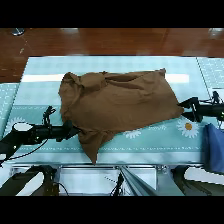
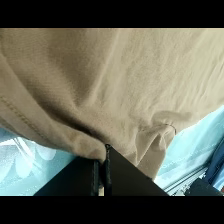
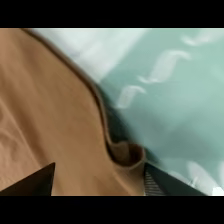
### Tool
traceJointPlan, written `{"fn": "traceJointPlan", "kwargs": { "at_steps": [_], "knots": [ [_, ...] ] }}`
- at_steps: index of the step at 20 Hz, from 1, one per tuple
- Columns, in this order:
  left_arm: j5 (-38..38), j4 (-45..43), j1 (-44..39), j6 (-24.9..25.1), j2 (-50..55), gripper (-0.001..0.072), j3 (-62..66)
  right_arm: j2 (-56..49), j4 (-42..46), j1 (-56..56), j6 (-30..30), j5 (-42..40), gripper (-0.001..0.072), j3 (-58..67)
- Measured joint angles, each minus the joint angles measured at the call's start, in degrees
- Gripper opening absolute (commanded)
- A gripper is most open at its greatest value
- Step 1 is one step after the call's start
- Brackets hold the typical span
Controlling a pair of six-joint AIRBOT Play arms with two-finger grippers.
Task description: Fold the shirts.
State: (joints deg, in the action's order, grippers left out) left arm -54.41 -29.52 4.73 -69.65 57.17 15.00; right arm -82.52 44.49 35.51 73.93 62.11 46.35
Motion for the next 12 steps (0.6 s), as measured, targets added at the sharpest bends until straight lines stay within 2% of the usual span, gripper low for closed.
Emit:
{"fn": "traceJointPlan", "kwargs": {
  "at_steps": [2,7,12],
  "knots": [
    [0.0,0.0,0.0,0.0,0.0,0.0025,0.1,-1.0,1.5,-3.3,0.0,-1.1,0.0027,1.4],
    [-3.2,-0.1,1.7,0.5,0.0,0.0025,7.5,-1.4,1.3,-8.8,0.0,4.0,0.0025,9.0],
    [-7.3,1.1,5.4,0.9,0.0,0.0023,34.3,4.0,3.3,-14.0,3.6,9.9,0.0026,32.8]
  ]
}}
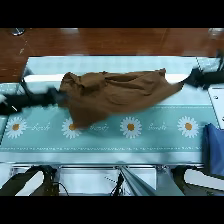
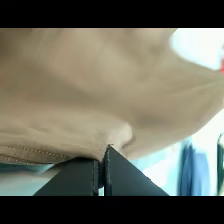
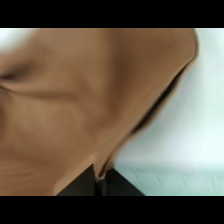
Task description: Fold the shirts.
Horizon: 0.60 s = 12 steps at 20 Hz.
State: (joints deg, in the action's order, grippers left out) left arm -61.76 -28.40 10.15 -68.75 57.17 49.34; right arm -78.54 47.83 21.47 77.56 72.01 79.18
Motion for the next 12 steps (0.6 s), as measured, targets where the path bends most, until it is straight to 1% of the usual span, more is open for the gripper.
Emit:
{"fn": "traceJointPlan", "kwargs": {
  "at_steps": [2,5,8,10,12],
  "knots": [
    [-0.7,-1.4,0.8,-0.3,0.0,0.0023,15.0,2.5,2.3,-1.2,2.7,0.5,0.0026,12.2],
    [-1.7,-10.8,1.5,-4.3,-0.2,0.0023,37.1,8.2,6.2,-2.1,6.3,1.3,0.0026,26.5],
    [-4.2,-22.2,1.7,-7.9,-1.6,0.0023,54.0,16.6,9.9,-2.5,7.9,2.8,0.0026,32.8],
    [-6.5,-28.3,1.8,-9.1,-3.9,0.0023,60.3,22.4,12.3,-2.6,8.7,4.7,0.0026,34.7],
    [-9.6,-34.0,1.8,-9.8,-7.3,0.0023,64.0,28.1,15.0,-2.6,9.1,7.5,0.0026,35.7]
  ]
}}
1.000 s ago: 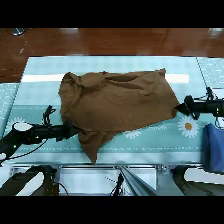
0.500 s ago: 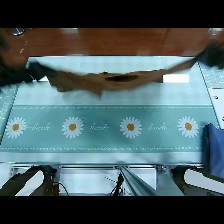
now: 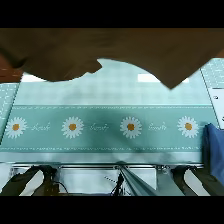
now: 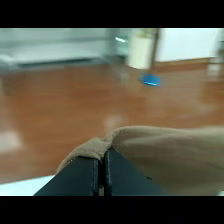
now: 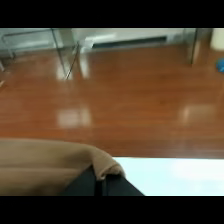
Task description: Fold the shirts.
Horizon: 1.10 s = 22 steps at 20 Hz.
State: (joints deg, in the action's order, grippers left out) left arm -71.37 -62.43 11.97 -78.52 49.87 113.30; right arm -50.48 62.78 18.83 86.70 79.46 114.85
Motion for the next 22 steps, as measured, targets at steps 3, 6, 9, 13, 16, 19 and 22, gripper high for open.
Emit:
{"fn": "traceJointPlan", "kwargs": {
  "at_steps": [3,6,9,13,16,19,22],
  "knots": [
    [-4.6,-8.1,-0.4,-2.4,-5.9,0.0023,1.8,6.4,3.9,0.0,1.0,5.5,0.0026,0.6],
    [-6.8,-14.0,-3.2,-4.2,-12.0,0.0023,0.1,10.3,6.3,0.0,2.1,11.1,0.0026,0.8],
    [-8.2,-18.9,-7.2,-5.3,-15.2,0.0023,-4.0,12.0,7.0,0.0,3.2,15.3,0.0026,0.4],
    [-8.4,-22.2,-10.1,-6.7,-16.1,0.0023,-14.4,12.8,6.5,0.0,3.8,17.2,0.0026,-5.8],
    [-5.4,-22.9,-10.8,-8.2,-14.2,0.0023,-25.7,12.8,3.2,0.0,2.4,13.3,0.0026,-17.0],
    [0.4,-21.6,-11.0,-9.2,-8.8,0.0024,-35.2,10.3,1.1,-0.1,-0.1,5.6,0.0026,-29.7],
    [6.9,-18.1,-11.1,-9.6,0.1,0.0024,-39.7,3.7,-1.2,-0.1,-2.7,-2.4,0.0026,-38.7]
  ]
}}
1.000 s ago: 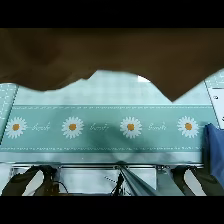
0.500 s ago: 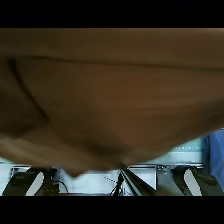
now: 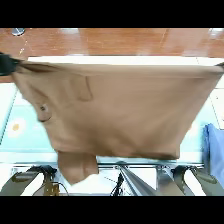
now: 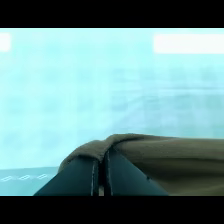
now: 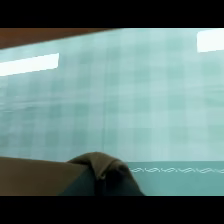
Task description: Fold the shirts.
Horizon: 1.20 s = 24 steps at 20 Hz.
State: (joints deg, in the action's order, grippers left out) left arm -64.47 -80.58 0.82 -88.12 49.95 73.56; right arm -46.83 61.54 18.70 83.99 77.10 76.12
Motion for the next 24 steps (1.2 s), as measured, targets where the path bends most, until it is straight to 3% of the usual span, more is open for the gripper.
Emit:
{"fn": "traceJointPlan", "kwargs": {
  "at_steps": [4,8,13,17,24],
  "knots": [
    [10.8,7.7,0.0,0.0,14.0,0.0024,-1.1,-13.5,-3.5,-2.5,-3.5,-11.1,0.0026,-3.9],
    [17.8,15.4,0.0,0.0,27.0,0.0025,2.4,-29.7,-4.9,-5.6,-4.2,-20.6,0.0026,0.9],
    [20.6,20.9,0.3,0.2,36.8,0.0025,5.7,-46.3,-5.5,-6.8,-1.4,-21.3,0.0026,12.9],
    [16.4,22.0,2.4,0.4,39.2,0.0025,6.3,-51.3,-5.4,-6.0,-0.6,-16.2,0.0026,17.1],
    [-1.6,21.7,6.3,6.5,40.4,0.0030,2.3,-53.0,3.1,-4.3,-3.2,1.0,0.0027,14.3]
  ]
}}
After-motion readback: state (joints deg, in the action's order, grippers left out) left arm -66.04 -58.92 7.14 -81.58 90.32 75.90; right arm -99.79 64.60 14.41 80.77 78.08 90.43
